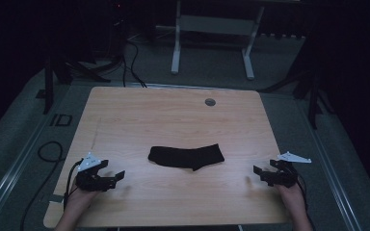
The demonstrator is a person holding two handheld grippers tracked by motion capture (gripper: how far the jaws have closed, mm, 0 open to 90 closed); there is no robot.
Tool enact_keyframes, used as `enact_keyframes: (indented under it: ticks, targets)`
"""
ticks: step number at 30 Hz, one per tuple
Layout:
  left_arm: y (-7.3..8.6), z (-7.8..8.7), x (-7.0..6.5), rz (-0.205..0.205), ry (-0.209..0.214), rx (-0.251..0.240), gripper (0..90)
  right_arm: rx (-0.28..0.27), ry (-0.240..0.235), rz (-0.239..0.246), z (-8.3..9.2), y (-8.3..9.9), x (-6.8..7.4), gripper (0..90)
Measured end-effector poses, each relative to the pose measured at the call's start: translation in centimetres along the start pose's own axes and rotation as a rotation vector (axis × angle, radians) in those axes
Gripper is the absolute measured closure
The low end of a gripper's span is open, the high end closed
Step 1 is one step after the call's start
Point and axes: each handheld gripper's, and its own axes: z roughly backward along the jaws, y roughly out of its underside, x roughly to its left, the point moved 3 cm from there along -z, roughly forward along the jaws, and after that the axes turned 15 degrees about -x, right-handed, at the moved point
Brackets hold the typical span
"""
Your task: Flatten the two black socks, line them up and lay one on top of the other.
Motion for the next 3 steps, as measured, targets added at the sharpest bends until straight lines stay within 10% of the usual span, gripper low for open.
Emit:
enact_keyframes:
  ticks: [3]
  targets:
    - [0.17, -0.04, -0.15, -0.005, 0.006, 0.008, 13.9, -0.003, 0.0, -0.008, -0.03, 0.0, -0.1, 13.7]
